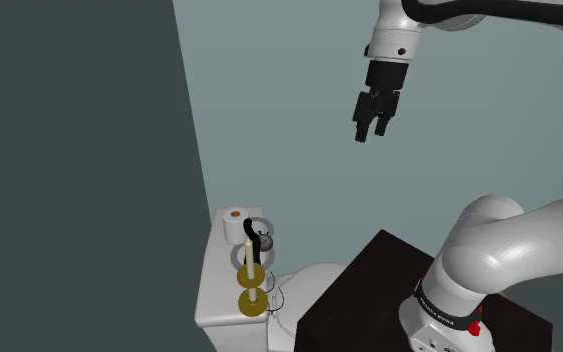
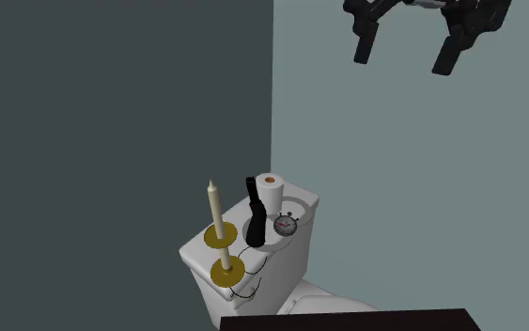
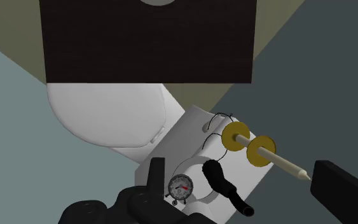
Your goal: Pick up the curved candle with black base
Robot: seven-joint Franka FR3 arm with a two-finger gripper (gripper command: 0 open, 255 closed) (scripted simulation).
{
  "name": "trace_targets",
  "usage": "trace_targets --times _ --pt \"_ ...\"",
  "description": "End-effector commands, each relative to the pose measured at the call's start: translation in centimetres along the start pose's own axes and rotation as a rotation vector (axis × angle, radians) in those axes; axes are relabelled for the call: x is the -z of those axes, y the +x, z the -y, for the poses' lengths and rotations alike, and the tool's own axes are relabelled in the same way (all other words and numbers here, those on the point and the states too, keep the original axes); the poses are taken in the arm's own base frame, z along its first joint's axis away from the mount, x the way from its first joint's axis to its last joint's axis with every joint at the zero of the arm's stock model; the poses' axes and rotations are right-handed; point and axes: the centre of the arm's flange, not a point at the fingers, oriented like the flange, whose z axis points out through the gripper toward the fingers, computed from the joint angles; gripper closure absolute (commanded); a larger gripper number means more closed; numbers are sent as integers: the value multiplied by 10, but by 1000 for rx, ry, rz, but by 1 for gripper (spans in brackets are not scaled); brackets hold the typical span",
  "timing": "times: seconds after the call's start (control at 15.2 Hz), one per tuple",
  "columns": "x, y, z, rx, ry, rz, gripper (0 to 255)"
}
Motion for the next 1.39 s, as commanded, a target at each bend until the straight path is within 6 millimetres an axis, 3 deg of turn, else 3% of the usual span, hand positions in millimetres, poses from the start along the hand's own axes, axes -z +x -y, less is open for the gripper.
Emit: trace_targets --times 0.0,1.32 --pt "0 0 0 0 0 0 0" --pt "-229 81 107 233 -235 -267 0"
